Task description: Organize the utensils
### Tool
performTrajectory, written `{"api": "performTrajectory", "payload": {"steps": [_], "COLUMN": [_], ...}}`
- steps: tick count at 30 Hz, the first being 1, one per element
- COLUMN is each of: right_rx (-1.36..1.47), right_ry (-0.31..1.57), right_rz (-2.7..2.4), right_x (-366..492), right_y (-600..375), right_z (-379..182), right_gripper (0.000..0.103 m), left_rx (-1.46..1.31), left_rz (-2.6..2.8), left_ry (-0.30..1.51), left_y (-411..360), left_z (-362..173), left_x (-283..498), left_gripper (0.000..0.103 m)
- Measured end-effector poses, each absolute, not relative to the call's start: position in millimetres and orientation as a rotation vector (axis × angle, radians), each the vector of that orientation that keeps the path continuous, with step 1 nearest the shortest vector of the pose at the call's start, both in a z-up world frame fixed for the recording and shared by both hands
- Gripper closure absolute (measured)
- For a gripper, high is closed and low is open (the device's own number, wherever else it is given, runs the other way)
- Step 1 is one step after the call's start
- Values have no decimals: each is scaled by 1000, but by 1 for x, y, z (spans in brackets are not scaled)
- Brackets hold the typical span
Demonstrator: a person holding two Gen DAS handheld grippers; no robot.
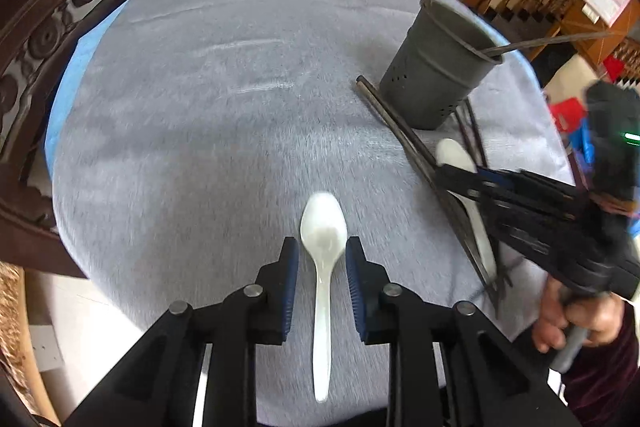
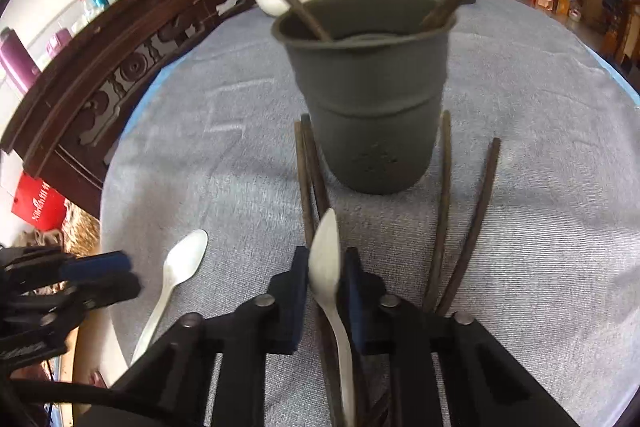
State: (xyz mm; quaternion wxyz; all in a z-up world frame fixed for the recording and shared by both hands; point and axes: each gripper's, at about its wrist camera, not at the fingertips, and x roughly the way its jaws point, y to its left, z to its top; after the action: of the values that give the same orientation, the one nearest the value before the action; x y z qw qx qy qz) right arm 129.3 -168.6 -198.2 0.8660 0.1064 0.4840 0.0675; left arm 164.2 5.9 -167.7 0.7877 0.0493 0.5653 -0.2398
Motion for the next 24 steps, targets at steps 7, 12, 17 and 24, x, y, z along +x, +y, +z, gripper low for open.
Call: {"api": "performTrajectory", "payload": {"steps": [7,12,17,24], "right_rx": [313,450,526,249], "right_ry": [946,935,1008,999], "right_rz": [148,183,221,206], "right_x": [109,103,117,121], "right_y": [-202,-230,-217,-166], "right_z": [-179,-174,-179,-173], "right_gripper": [84,84,60,39], "left_rx": [177,195,157,144], "left_rz": [-524,-549,-539,-565], "left_ry": [1223,1152,1142,1173], "left_y": [-13,-16,-4,10], "left_z": [-185,-176,-169,-171], "left_x": [171,168,171,164], "left_gripper": [77,103,103,99]}}
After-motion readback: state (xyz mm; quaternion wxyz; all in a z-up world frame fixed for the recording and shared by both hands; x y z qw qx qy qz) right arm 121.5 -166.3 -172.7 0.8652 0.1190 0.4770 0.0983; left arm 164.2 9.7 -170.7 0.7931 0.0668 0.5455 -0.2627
